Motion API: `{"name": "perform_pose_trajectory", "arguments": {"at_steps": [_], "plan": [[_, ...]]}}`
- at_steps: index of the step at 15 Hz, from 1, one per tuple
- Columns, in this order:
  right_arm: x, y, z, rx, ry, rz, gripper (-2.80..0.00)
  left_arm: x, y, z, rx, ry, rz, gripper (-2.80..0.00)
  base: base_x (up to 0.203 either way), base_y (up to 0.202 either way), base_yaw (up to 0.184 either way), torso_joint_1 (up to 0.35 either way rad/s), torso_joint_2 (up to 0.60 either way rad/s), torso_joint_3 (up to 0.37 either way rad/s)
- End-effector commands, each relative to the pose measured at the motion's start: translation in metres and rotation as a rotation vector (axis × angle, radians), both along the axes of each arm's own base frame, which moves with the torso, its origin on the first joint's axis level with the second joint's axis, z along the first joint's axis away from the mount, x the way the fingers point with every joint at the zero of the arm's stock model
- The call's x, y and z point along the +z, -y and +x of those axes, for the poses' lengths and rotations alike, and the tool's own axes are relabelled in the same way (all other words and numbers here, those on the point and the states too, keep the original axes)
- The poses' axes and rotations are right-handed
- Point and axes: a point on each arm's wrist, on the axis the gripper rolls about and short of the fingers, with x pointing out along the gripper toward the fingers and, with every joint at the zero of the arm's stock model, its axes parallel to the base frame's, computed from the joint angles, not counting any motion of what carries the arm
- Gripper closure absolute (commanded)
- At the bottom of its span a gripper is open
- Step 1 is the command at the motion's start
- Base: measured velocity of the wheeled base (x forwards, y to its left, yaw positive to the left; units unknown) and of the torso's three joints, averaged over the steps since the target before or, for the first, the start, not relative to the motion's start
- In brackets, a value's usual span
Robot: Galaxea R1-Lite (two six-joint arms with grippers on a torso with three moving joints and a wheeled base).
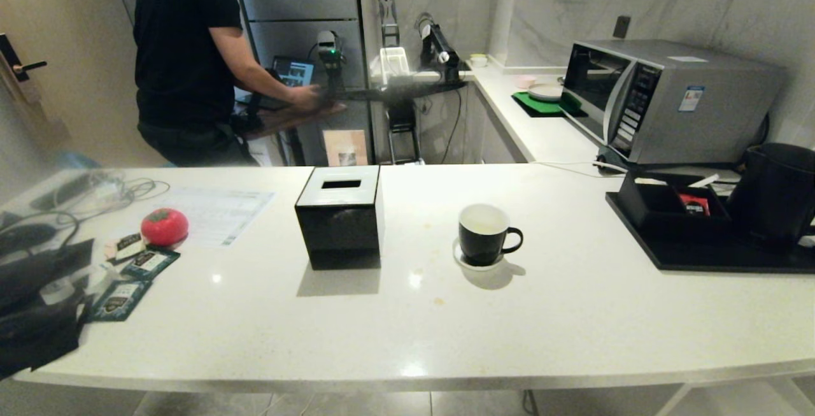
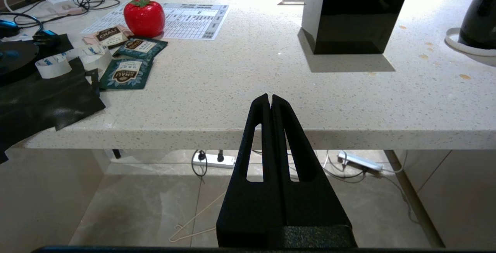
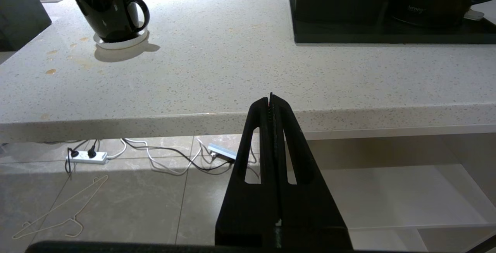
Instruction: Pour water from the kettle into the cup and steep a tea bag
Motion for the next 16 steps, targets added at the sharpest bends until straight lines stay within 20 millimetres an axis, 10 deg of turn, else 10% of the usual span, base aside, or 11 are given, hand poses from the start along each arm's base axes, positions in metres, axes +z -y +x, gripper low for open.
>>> {"name": "perform_pose_trajectory", "arguments": {"at_steps": [1,16], "plan": [[0.0,0.0,0.0001,0.0,-0.001,0.0,0.0,0.0001,0.0,0.0,0.0,0.001,-0.002,0.0,0.0,0.0,0.0,0.0,0.0,0.0],[0.0,0.0,0.0001,0.0,-0.001,0.002,0.0,0.0001,0.0,0.0,0.002,0.001,-0.002,0.0,0.0,0.0,0.0,0.0,0.0,0.0]]}}
